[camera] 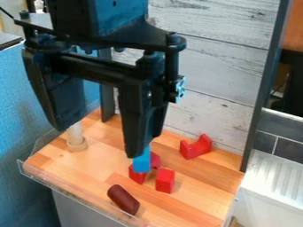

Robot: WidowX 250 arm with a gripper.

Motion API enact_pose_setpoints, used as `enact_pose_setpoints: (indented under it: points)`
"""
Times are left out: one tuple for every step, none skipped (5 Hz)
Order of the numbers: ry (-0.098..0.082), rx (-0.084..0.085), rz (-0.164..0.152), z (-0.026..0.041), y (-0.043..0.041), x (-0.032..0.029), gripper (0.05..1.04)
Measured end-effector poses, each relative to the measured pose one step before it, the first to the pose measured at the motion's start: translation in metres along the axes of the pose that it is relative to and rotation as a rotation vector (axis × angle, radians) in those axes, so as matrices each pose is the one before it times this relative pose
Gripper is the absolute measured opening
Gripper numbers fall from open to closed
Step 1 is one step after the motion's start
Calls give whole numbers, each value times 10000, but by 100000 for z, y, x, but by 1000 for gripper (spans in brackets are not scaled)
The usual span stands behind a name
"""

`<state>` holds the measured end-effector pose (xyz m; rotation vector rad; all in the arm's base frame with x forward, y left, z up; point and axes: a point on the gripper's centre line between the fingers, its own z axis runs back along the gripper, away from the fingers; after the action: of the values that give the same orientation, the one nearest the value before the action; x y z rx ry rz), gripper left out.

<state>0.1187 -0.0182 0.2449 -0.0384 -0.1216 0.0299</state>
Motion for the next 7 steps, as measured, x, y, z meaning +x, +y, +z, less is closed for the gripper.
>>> enact_pose_setpoints:
  points:
    - [15,2,1,-151,2,4,1000]
    - [755,338,932,-3022,1365,3933,1000]
    - [-152,370,478,-2276,468,2969,1000]
    - [46,232,240,-3480,-151,2201,1000]
    - [-432,-214,-313,-3178,-152,2123,1000]
    - [-1224,-181,-304,-3316,-111,2358,1000]
    - [-491,282,760,-3148,146,2107,1000]
